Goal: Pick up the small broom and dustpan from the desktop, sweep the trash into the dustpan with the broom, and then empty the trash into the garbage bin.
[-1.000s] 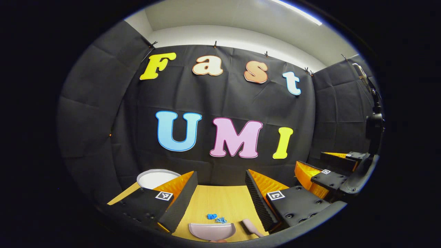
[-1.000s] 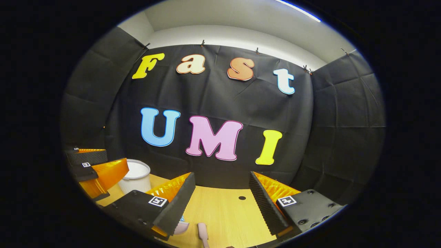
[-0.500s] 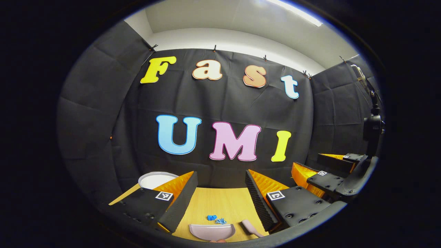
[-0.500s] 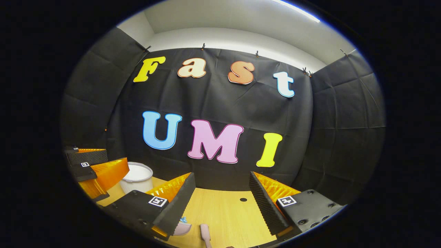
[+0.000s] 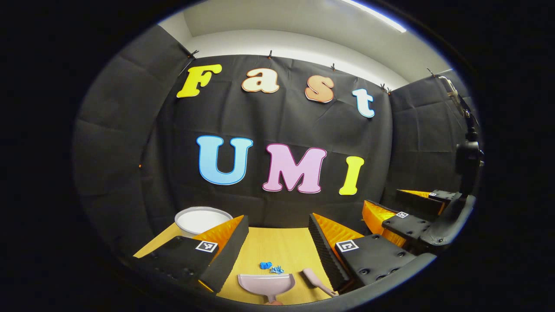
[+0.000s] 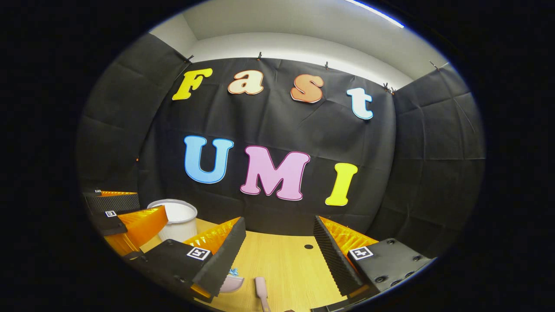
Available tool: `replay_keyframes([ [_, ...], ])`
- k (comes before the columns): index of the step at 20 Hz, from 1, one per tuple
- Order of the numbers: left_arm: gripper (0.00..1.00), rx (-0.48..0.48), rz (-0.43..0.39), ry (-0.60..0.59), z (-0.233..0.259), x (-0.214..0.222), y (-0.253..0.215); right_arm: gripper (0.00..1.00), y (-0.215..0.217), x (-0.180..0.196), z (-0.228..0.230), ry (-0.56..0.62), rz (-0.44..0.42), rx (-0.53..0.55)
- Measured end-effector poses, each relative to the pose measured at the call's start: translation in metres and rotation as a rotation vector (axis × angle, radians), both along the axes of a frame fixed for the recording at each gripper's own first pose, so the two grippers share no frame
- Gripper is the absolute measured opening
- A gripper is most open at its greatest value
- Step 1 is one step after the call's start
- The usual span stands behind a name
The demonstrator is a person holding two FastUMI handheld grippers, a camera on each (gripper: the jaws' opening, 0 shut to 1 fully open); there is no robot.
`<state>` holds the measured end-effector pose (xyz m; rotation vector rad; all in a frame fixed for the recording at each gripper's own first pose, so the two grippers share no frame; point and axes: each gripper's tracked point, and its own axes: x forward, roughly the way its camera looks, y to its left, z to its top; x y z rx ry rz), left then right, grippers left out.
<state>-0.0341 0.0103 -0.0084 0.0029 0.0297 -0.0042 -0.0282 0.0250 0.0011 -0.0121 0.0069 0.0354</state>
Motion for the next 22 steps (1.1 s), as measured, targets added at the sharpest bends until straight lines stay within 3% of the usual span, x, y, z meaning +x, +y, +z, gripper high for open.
replay_keyframes([
  [7,0.81,0.004,-0.019,0.048,-0.017,-0.001,-0.001,1.0,0.006,-0.004,-0.001,0.016,0.002,-0.002],
  [16,0.82,-0.064,-0.057,0.172,-0.044,0.01,0.001,0.96,0.004,0.0,-0.016,0.065,-0.011,0.031],
  [22,0.82,-0.133,-0.059,0.424,-0.112,0.038,0.002,1.0,0.011,0.03,-0.081,0.263,0.048,0.117],
])
